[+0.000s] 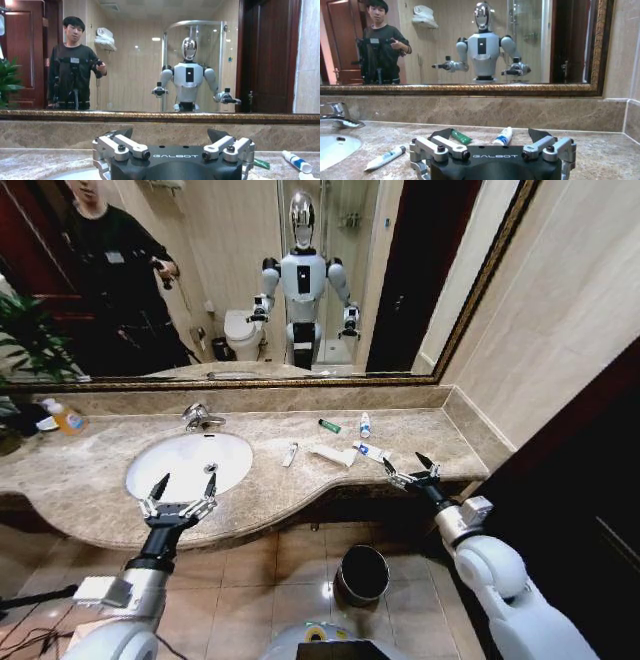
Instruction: Pick up the trash from the sink and place it in the trash bin.
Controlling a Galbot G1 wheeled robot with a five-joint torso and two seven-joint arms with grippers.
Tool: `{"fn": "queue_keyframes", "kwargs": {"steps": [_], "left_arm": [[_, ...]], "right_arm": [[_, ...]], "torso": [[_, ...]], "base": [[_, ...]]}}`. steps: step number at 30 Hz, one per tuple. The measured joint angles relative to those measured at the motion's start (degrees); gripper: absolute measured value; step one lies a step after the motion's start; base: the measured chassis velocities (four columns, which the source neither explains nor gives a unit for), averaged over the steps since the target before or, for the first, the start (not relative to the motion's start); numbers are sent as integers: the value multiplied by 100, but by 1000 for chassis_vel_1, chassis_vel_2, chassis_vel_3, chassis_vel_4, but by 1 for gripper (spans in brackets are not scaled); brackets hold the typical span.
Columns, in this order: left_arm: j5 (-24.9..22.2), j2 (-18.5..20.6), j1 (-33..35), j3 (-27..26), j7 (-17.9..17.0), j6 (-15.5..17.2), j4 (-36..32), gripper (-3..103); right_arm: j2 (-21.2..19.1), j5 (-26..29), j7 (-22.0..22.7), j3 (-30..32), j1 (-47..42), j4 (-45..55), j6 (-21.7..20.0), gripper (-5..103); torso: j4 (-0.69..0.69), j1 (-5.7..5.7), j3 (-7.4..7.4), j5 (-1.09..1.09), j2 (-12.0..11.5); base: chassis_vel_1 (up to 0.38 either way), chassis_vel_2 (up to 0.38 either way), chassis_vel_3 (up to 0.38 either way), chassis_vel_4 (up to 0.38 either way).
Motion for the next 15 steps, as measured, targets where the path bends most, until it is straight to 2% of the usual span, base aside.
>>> {"fn": "queue_keyframes", "kwargs": {"steps": [5, 15], "left_arm": [[0, 0, 0, 0, 0, 0, 0, 100], [0, 0, 0, 0, 0, 0, 0, 100]], "right_arm": [[52, 12, 169, -49, -56, 211, -174, 100], [189, -54, 183, -93, -72, 182, -176, 100]], "torso": [[0, 0, 0, -1, 0], [0, 0, 0, 0, 0]], "base": [[0, 0, 0, 0], [0, 0, 0, 0]]}}
